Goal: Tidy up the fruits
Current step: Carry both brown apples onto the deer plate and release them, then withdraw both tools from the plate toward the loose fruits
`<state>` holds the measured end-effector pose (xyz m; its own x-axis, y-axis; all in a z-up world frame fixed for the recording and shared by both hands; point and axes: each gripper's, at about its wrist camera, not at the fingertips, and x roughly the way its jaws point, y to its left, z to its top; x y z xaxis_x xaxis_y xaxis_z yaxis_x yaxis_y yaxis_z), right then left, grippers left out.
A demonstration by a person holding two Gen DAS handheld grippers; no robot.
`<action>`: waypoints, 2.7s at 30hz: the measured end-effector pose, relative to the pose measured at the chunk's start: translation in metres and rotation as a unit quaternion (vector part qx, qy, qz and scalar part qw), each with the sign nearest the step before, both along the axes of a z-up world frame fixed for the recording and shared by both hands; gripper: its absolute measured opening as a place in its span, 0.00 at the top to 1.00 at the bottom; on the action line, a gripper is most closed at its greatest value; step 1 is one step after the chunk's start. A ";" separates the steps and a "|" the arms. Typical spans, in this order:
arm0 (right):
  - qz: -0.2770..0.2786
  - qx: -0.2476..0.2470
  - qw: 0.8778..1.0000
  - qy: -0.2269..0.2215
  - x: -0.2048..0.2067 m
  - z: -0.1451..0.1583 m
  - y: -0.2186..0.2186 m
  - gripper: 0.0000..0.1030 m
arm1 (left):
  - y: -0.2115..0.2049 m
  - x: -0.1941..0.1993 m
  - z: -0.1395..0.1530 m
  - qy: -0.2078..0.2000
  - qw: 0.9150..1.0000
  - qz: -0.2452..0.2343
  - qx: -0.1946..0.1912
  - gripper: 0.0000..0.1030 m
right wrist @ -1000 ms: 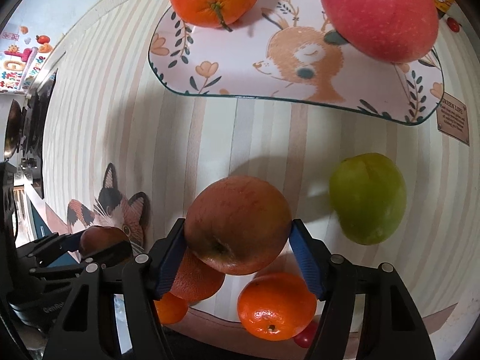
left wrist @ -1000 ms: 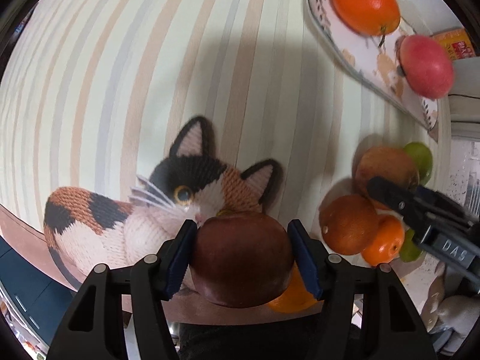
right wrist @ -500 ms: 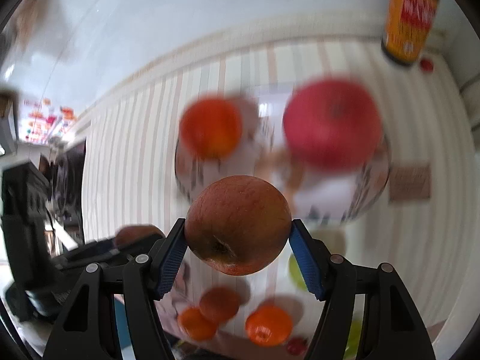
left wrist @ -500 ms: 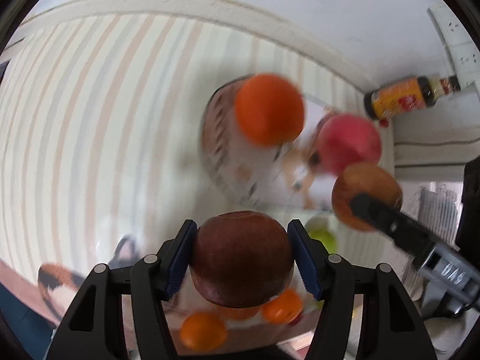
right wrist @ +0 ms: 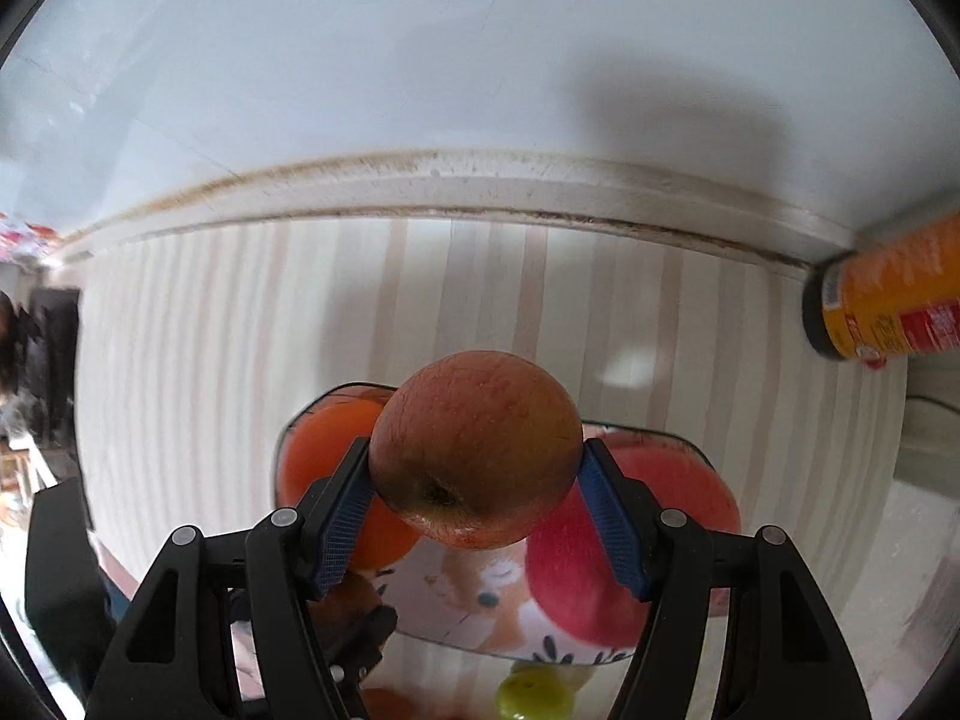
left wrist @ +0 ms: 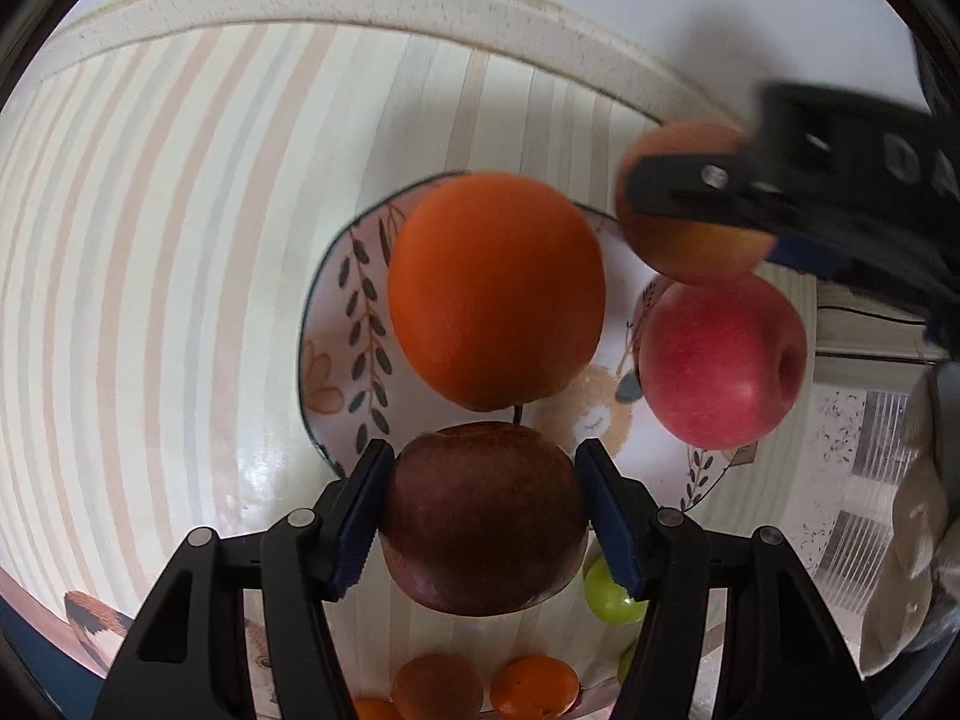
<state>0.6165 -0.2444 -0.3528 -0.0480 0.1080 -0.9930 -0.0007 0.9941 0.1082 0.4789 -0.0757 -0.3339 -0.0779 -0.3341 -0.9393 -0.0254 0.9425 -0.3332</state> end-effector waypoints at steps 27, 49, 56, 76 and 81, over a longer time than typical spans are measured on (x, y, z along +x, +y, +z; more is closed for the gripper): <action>-0.002 0.007 1.000 -0.001 -0.008 0.030 -0.038 0.09 | -0.006 -0.004 0.055 -0.092 0.994 -0.006 0.060 0.11; -0.076 -0.031 0.981 -0.176 -0.231 0.131 -0.033 0.09 | 0.018 -0.118 0.137 -0.213 0.969 -0.036 0.118 0.11; -0.087 -0.035 0.970 -0.226 -0.279 0.175 -0.028 0.09 | 0.018 -0.158 0.174 -0.250 0.961 -0.039 0.110 0.11; -0.111 0.030 0.970 -0.214 -0.331 0.182 -0.032 0.00 | 0.021 -0.195 0.166 -0.234 0.964 -0.054 0.114 0.01; -0.113 0.061 0.983 -0.134 -0.325 0.115 -0.038 0.00 | 0.024 -0.198 0.103 -0.162 0.973 -0.076 0.142 0.01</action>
